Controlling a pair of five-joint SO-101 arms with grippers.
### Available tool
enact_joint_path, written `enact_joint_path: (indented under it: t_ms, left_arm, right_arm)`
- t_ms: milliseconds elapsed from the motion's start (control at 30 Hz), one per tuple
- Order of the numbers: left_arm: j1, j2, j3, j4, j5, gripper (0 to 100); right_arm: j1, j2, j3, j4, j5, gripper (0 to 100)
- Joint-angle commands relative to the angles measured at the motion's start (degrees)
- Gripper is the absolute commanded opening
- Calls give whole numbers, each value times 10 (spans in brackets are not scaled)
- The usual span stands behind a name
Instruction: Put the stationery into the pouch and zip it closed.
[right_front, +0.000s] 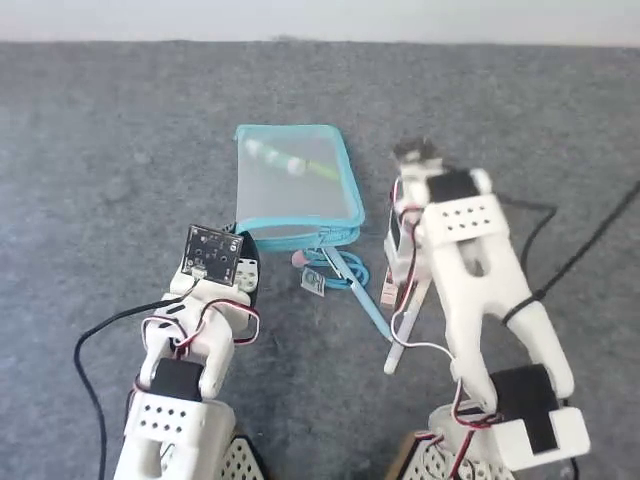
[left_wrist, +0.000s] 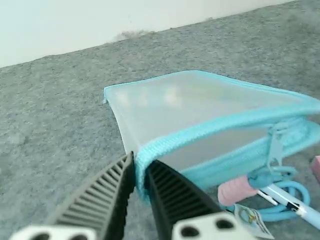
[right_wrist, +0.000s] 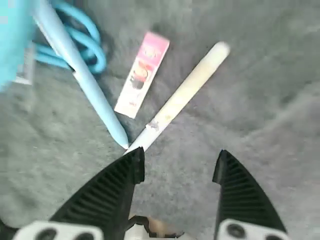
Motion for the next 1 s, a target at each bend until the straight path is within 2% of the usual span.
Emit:
enact_joint_path:
  t_ms: [0, 67, 300, 567, 800, 967]
  left_arm:
    - [-4, -11, -24, -8, -4, 11]
    - [-3, -11, -24, -8, -4, 11]
    - [-3, -11, -22, -8, -4, 11]
    - [-4, -11, -22, -7, -4, 11]
    - [-4, -11, -22, -6, -4, 11]
    - [-4, -11, -22, -5, -4, 11]
  right_arm:
    - [8, -33, 66, -74, -14, 143]
    - [-4, -29, 91, -106, -15, 119]
    - [-66, -28, 149, -158, -37, 186]
    - [-38, -22, 152, -171, -43, 180]
    - [-35, 91, 139, -198, -42, 173]
    - [7, 108, 100, -198, -42, 70]
